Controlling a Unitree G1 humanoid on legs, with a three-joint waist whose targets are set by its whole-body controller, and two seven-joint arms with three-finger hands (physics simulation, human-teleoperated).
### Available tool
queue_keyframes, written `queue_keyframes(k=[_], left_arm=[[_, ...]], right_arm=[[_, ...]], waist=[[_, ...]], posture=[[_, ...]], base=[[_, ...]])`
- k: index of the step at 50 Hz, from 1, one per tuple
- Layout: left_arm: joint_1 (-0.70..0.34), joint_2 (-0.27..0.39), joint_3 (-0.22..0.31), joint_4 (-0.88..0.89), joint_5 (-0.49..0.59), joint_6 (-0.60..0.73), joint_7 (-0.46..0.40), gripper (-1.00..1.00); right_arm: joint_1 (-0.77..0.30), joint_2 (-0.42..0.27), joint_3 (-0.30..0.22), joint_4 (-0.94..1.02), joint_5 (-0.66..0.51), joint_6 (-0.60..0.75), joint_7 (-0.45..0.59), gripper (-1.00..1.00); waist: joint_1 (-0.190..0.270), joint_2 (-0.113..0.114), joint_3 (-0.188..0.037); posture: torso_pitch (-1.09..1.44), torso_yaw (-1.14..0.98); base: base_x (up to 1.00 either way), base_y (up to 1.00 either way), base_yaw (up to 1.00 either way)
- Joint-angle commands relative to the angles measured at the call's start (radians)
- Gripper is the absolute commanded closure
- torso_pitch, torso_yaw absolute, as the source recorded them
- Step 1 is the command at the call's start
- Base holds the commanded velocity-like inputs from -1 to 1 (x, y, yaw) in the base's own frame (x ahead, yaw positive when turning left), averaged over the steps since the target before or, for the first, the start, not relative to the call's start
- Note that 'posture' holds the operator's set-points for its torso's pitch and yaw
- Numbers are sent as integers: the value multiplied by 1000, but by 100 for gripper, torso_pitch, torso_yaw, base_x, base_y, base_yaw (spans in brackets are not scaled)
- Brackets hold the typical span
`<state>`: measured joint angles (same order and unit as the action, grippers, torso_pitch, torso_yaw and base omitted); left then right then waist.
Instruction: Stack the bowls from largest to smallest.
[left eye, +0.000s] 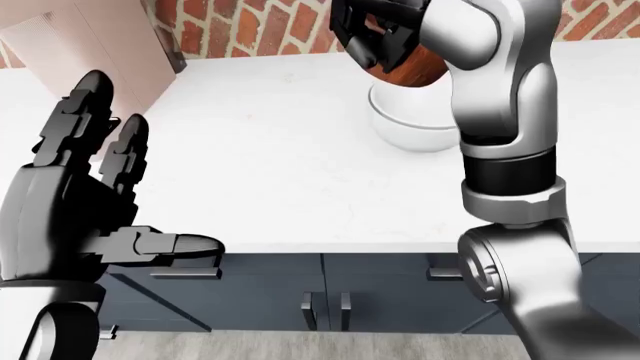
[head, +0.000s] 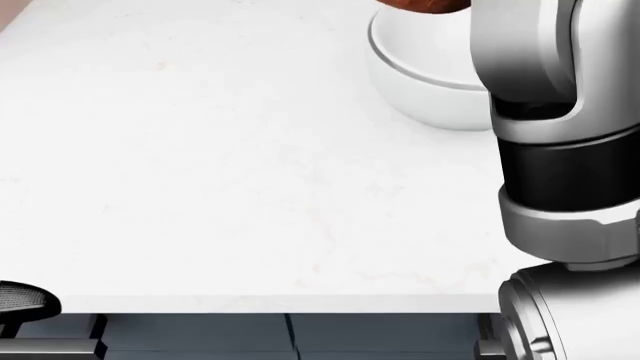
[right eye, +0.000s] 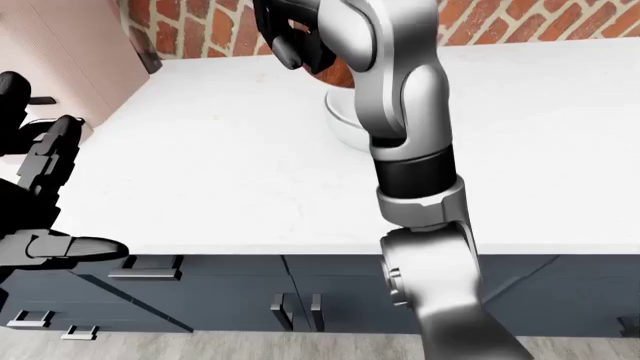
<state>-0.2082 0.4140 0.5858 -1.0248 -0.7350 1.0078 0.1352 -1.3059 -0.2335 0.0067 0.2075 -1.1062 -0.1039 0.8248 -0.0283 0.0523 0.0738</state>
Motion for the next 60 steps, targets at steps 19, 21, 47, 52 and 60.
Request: queue_keyframes(k=[19, 21, 47, 52, 60], left_arm=[[-17, 13, 18, -22, -2, -20, 2, -100], [-16, 13, 18, -22, -1, -21, 2, -100], [-14, 10, 18, -17, 9, -26, -5, -100], [-15, 9, 20, -22, 6, -21, -4, -100], [-11, 13, 23, -22, -3, -24, 2, -100]], right_arm=[[32, -46, -19, 37, -78, -81, -90, 100], [39, -52, -22, 43, -83, -83, -93, 100], [111, -85, -34, 99, -97, -82, -139, 100], [100, -84, -33, 131, -96, -82, -172, 100], [80, -78, -24, 202, -102, -88, -228, 100]], waist=[[5, -5, -33], [6, -6, -32], [7, -10, -35], [7, -10, -36], [7, -9, -37]], posture=[[0, 0], [0, 0], [0, 0], [0, 0], [0, 0]], base=[[0, 0, 0], [0, 0, 0], [0, 0, 0], [0, 0, 0], [0, 0, 0]])
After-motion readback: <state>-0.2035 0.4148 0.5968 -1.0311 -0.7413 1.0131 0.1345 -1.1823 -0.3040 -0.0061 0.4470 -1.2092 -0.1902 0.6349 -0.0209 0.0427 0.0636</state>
